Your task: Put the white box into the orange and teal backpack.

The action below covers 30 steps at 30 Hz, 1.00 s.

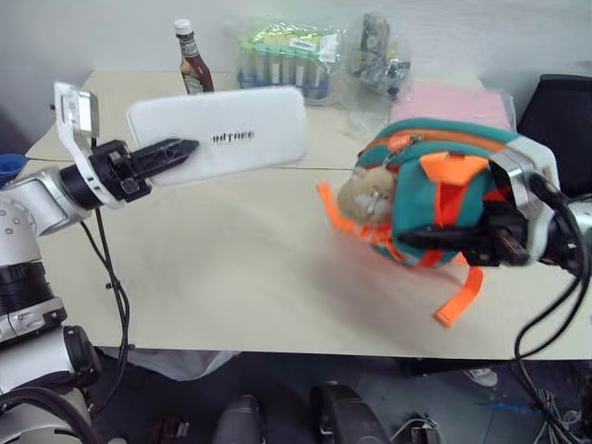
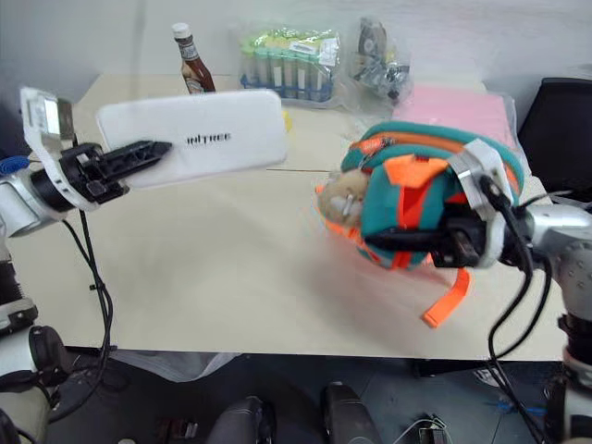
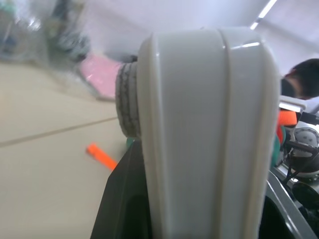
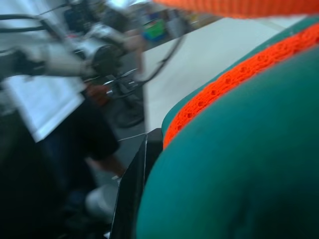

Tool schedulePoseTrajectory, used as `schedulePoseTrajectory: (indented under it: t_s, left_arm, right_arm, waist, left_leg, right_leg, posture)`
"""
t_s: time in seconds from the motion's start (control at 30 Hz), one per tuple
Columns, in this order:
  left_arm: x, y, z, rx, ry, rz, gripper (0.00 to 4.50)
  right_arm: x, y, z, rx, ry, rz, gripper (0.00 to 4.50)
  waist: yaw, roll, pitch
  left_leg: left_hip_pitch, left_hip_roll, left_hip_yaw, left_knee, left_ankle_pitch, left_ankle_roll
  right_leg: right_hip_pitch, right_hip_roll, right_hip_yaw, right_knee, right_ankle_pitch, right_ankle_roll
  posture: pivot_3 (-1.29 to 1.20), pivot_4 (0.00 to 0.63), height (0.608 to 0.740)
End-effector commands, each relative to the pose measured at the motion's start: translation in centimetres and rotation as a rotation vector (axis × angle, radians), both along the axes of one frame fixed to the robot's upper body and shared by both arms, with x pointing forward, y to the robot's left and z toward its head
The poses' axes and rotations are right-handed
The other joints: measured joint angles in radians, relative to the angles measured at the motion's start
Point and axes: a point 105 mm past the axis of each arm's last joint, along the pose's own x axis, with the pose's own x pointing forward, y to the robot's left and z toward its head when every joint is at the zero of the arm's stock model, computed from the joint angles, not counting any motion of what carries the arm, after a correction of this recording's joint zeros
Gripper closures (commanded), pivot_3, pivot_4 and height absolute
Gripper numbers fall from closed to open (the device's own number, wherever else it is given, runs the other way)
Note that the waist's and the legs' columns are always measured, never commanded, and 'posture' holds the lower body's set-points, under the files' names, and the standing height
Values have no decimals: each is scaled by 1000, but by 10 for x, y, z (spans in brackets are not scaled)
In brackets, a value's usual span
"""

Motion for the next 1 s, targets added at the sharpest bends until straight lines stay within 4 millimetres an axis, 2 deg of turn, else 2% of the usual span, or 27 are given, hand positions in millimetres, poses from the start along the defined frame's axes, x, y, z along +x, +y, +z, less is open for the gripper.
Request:
schedulePoseTrajectory:
  t_s: [0.03,0.13,0.23,0.33,0.5,0.6,0.67,0.83,1.0]
  left_arm:
    - [-14,-9,15,21,-112,-93,3264]
    - [-20,-24,5,75,-124,-197,3264]
    - [-17,-42,-8,158,-144,-262,3264]
    - [-18,-51,-5,181,-176,-327,3264]
    - [-17,-46,-3,268,-232,-339,3264]
    - [-20,-33,13,254,-243,-325,3264]
    - [-29,-30,15,267,-241,-351,3264]
    - [-35,-36,-16,429,-237,-364,3264]
    - [-22,-44,-39,536,-305,-294,3264]
  right_arm:
    - [-27,2,20,18,-64,90,4471]
    - [-22,-3,11,-31,-46,28,4471]
    - [-16,-14,2,-56,-2,-19,4471]
    - [-4,-27,-5,-72,26,-89,4471]
    - [5,-39,-24,-118,49,-161,4471]
    - [3,-40,-33,-132,56,-165,4471]
    - [2,-38,-36,-130,55,-166,4471]
    - [0,-34,-34,-114,44,-163,4471]
    - [-4,-29,-30,-115,29,-142,4471]
  waist:
    - [-5,0,0]
    - [-8,0,0]
    - [-6,0,0]
    - [0,-1,0]
    - [-1,-2,1]
    - [-3,-2,1]
    - [-5,-2,1]
    - [-6,-2,1]
    - [-1,-2,1]
  left_leg:
    - [0,0,0,0,0,0]
    - [1,0,0,0,0,0]
    - [1,0,0,0,0,0]
    - [1,-1,1,0,0,1]
    - [1,-1,1,0,0,1]
    - [1,0,1,0,0,1]
    - [1,0,1,0,0,1]
    - [1,0,1,0,0,1]
    - [1,0,1,1,0,1]
  right_leg:
    - [0,0,0,0,0,0]
    - [0,0,0,1,0,0]
    - [0,0,0,1,0,0]
    - [0,0,1,0,0,0]
    - [0,1,2,1,0,0]
    - [0,1,2,1,0,0]
    - [0,1,2,2,0,0]
    - [0,1,2,2,0,0]
    - [0,1,2,2,0,0]
  posture:
    - [0,150,740]
    - [0,150,740]
    - [0,150,740]
    - [0,150,740]
    - [0,150,740]
    - [0,150,740]
    - [0,150,740]
    - [0,150,740]
    - [0,150,740]
